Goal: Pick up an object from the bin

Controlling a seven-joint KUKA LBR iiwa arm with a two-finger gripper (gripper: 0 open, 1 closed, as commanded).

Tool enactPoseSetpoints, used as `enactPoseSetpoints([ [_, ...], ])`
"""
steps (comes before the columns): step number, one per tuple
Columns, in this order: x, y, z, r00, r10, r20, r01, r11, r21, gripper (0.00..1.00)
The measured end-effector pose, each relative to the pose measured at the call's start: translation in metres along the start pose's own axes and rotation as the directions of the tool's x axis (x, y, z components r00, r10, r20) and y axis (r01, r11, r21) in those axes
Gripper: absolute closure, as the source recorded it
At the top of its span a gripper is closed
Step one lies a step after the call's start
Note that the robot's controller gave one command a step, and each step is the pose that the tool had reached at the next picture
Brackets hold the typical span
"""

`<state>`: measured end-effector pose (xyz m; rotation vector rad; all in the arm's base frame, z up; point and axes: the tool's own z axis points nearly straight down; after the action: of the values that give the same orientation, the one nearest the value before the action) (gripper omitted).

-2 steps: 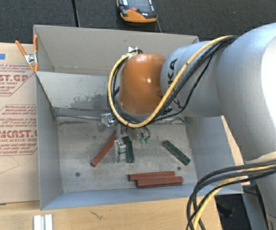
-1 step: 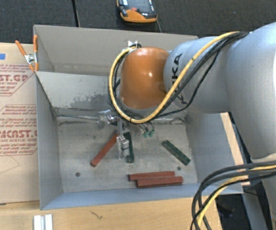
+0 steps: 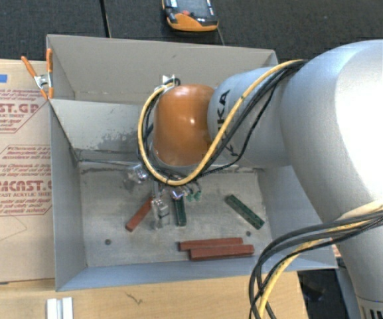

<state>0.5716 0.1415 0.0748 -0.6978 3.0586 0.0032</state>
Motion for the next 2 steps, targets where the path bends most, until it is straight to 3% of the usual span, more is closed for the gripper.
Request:
enactPoseSetpoints([
  [1,-0.0063,0.0000,0.0152,0.991,-0.133,0.006,0.133,0.991,0.000,1.00],
  [2,-0.0063,-0.0002,0.0139,0.989,-0.147,0.006,0.147,0.989,0.000,1.00],
])
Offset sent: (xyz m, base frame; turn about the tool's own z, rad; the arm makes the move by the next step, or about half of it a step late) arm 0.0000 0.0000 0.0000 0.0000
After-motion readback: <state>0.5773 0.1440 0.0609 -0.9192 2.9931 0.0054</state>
